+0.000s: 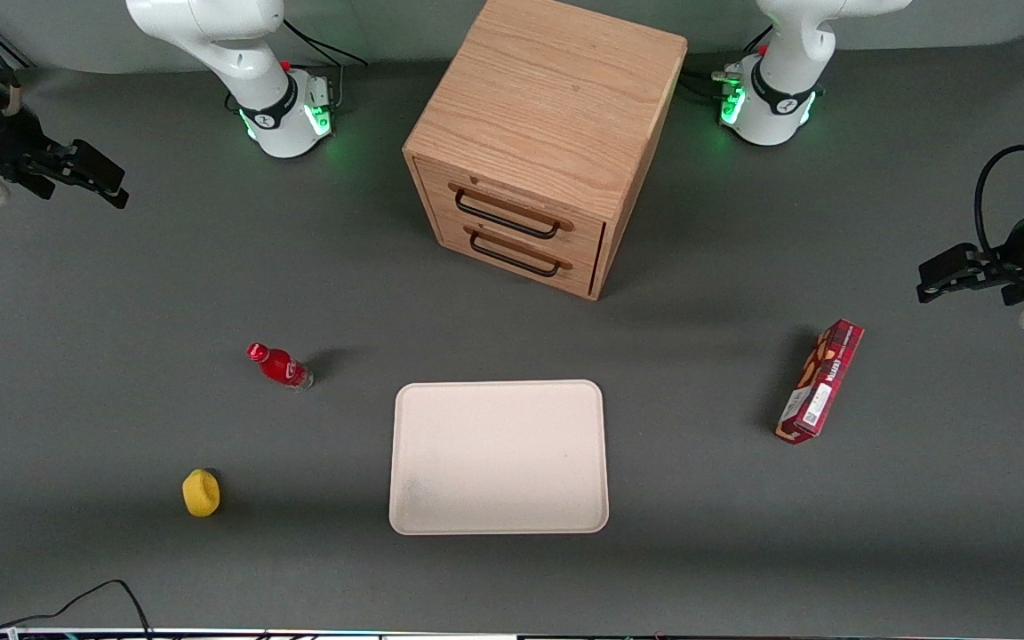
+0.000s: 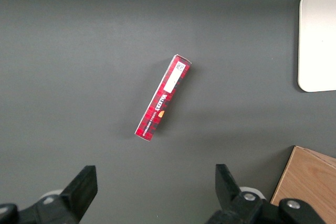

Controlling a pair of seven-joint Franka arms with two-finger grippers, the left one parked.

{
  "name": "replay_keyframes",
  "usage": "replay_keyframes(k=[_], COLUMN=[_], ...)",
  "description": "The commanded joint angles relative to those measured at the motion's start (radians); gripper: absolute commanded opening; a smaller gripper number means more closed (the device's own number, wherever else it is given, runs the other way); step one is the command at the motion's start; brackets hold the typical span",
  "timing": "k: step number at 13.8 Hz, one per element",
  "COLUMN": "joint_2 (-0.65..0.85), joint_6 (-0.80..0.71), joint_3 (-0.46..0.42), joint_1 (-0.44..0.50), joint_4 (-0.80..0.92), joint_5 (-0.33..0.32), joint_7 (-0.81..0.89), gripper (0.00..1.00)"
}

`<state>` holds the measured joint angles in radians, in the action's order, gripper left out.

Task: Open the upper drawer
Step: 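Move the right gripper to the upper drawer's black handle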

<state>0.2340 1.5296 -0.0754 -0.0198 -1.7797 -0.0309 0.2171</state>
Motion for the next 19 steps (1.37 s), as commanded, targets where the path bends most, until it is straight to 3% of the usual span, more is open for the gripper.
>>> replay_keyframes(k=[1,6,12,16,19], joint_2=[-0.005,-0.018,-0.099,-0.351,-0.504], joint_6=[-0.023,-0.031,-0.040,-0.017,0.056], joint_3=[0.012,0.029,-0.013,-0.249,-0.377], joint_1=[0.007,0.007,0.079,0.086,0.087], joint_4=[0.025,0.045,0.109,0.253,0.299], joint_5=[0.022,0.052,0.262,0.348,0.361], joint_7=[-0.021,-0.031,-0.459,-0.498,-0.502], gripper=[1.00,1.00,1.00,1.00,1.00])
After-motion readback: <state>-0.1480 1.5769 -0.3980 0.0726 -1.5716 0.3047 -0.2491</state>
